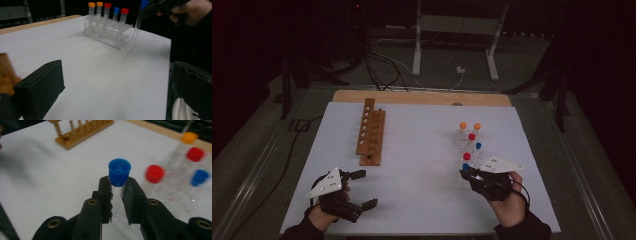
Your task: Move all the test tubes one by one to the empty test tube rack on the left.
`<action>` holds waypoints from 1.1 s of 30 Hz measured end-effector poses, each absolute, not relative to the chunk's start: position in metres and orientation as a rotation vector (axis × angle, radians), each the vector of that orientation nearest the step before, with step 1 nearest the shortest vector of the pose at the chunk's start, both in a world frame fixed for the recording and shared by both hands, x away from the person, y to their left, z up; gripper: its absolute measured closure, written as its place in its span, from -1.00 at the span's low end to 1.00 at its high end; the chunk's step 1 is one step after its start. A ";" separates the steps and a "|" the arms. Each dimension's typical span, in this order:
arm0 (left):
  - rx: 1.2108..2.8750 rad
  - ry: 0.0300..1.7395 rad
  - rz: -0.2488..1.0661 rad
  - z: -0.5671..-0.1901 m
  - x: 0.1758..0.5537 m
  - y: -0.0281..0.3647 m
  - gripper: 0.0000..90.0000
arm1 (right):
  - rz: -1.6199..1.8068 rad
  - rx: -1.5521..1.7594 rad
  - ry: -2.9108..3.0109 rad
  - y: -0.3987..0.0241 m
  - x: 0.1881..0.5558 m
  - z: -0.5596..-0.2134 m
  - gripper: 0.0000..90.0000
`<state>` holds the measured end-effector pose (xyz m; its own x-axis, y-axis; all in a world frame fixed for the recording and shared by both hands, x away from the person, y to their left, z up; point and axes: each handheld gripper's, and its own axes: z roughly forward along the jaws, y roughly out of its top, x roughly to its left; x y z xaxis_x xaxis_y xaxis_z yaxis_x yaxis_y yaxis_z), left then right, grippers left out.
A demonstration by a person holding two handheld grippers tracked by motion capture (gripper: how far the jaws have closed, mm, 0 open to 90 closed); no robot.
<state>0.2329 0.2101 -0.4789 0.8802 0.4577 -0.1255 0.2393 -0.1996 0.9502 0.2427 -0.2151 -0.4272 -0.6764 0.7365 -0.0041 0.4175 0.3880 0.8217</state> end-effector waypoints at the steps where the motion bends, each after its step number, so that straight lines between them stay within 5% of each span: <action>1: 1.796 0.522 0.208 -0.477 0.234 0.208 -0.99 | 1.199 0.989 2.297 -0.213 0.243 -0.429 0.71; 21: 1.847 0.354 0.069 -0.438 0.252 0.145 -0.96 | 1.243 0.810 2.458 -0.174 0.241 -0.445 0.71; 27: 1.837 0.314 0.058 -0.431 0.255 0.129 -0.80 | 1.248 0.775 2.487 -0.163 0.240 -0.447 0.71; 33: 1.849 0.280 0.081 -0.428 0.257 0.110 -0.39 | 1.270 0.750 2.497 -0.154 0.240 -0.444 0.71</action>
